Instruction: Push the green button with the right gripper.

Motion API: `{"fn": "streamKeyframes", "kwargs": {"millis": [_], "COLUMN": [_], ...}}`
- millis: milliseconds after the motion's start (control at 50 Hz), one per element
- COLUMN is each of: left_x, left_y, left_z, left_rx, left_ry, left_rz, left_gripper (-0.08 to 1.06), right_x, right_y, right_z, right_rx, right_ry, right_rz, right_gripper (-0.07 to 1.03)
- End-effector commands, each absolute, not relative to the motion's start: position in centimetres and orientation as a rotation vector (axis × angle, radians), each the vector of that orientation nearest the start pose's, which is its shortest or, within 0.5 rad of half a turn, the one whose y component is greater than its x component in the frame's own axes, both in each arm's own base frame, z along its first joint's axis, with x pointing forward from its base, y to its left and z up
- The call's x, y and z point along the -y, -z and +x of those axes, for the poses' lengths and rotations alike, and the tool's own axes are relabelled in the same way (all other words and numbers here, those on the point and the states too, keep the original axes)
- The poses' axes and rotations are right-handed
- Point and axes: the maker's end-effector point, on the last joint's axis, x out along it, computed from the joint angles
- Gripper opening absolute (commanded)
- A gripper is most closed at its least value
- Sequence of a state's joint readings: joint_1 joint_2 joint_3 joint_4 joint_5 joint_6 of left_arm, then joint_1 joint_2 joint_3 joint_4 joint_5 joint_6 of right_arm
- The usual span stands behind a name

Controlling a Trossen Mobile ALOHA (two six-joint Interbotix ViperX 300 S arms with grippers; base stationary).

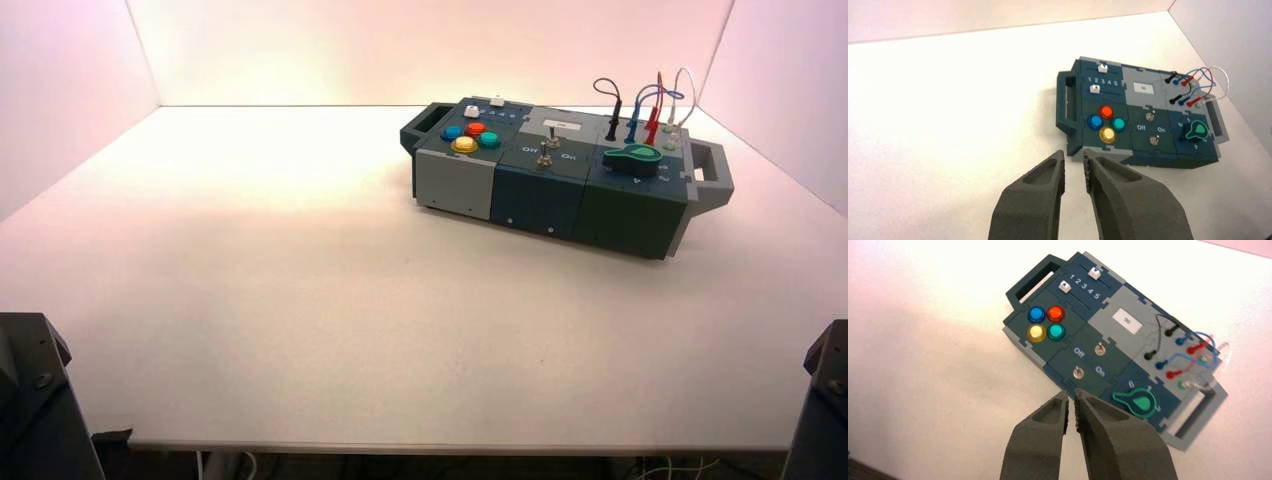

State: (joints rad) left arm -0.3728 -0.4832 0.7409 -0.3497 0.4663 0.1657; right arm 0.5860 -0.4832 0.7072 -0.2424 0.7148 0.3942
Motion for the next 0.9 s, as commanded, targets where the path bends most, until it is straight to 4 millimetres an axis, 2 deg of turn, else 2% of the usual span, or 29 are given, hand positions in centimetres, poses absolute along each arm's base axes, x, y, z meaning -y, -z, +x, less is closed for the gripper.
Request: {"fn": "streamKeyframes", "kwargs": {"millis": [20, 120, 300, 460, 660, 900], "left_x": [14.9, 14.9, 14.9, 14.9, 14.9, 14.9], "left_y": [-25.1, -25.4, -25.8, -25.9, -25.9, -26.0], "left_z": [31.1, 31.1, 31.2, 31.2, 31.3, 31.2], "left_rx": [-0.686, -0.683, -0.672, -0.669, -0.668, -0.668], "left_ry": [0.458, 0.460, 0.460, 0.460, 0.460, 0.461], "left_rz": [-0.055, -0.056, -0.057, -0.057, -0.059, -0.059], "left_gripper": [0.23, 0.23, 0.23, 0.23, 0.23, 0.23], "right_x": [-16.1, -16.2, -15.8, -16.7, -18.0, -19.0], "right_y": [-22.0, -20.6, -18.7, -17.3, -14.4, -11.7], "right_z": [29.7, 31.5, 33.5, 35.1, 37.1, 38.4], "right_rx": [-0.883, -0.914, -0.943, -0.967, -1.029, -1.082], "right_ry": [-0.304, -0.278, -0.244, -0.251, -0.244, -0.241], "right_rz": [-0.135, -0.134, -0.132, -0.155, -0.178, -0.199], "right_gripper": [0.05, 0.02, -0.02, -0.02, -0.02, -0.02]}}
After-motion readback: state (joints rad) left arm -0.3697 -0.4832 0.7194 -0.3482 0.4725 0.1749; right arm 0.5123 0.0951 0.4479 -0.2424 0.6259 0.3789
